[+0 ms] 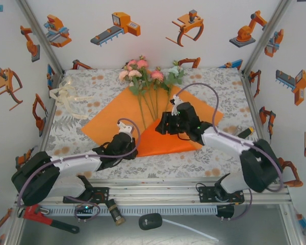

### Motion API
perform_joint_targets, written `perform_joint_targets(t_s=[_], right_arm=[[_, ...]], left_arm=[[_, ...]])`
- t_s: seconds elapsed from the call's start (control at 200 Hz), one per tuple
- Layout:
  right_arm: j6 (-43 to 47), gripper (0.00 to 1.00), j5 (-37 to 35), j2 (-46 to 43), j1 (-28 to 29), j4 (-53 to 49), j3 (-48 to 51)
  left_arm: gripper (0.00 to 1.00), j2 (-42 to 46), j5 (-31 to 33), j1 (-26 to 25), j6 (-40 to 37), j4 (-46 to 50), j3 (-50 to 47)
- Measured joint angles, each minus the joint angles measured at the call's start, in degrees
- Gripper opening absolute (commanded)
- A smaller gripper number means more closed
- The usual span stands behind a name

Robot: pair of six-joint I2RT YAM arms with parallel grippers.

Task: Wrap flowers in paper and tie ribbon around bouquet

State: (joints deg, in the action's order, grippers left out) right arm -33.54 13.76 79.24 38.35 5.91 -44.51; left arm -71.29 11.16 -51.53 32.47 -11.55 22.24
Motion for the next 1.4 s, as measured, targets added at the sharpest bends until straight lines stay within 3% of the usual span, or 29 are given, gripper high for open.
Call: perform_joint_targets(t_s=[0.14,0.245,0.415,0.776,0.901,1.026,1.236,1.402], right_arm=[[-3.6,0.55,-0.9,-1.3,7.5,0.1,4.0],[-5.8,0.56,-4.4,-0.5,8.7,-2.1,8.5],[-5.6,0.57,-11.4,-3.5,6.2,-7.8,13.0],[-5.2,0.57,-17.2,-8.9,-3.6,-13.6,15.5],[-4.7,0.57,-20.1,-11.8,-5.2,-18.3,15.5],[-2.3,0.57,-20.0,-15.6,-5.2,-20.2,15.1],[2.8,0.57,-19.2,-16.0,-1.9,-21.0,8.0],[7.0,0.59,-19.3,-9.2,3.4,-18.5,1.2]], left_arm=[[0.30,0.7,0.4,0.2,0.9,0.5,-0.4],[0.30,1.3,0.8,0.2,1.6,0.2,-1.0],[0.30,2.4,1.3,0.2,2.5,-0.7,-2.3],[0.36,9.9,5.8,0.3,5.3,5.1,-5.1],[0.42,13.1,8.3,1.1,6.9,10.3,-5.1],[0.54,16.2,9.6,1.4,7.2,14.7,-5.1],[0.56,21.4,11.5,3.5,7.6,22.5,-2.0],[0.56,24.0,12.0,10.1,8.6,27.7,1.6]])
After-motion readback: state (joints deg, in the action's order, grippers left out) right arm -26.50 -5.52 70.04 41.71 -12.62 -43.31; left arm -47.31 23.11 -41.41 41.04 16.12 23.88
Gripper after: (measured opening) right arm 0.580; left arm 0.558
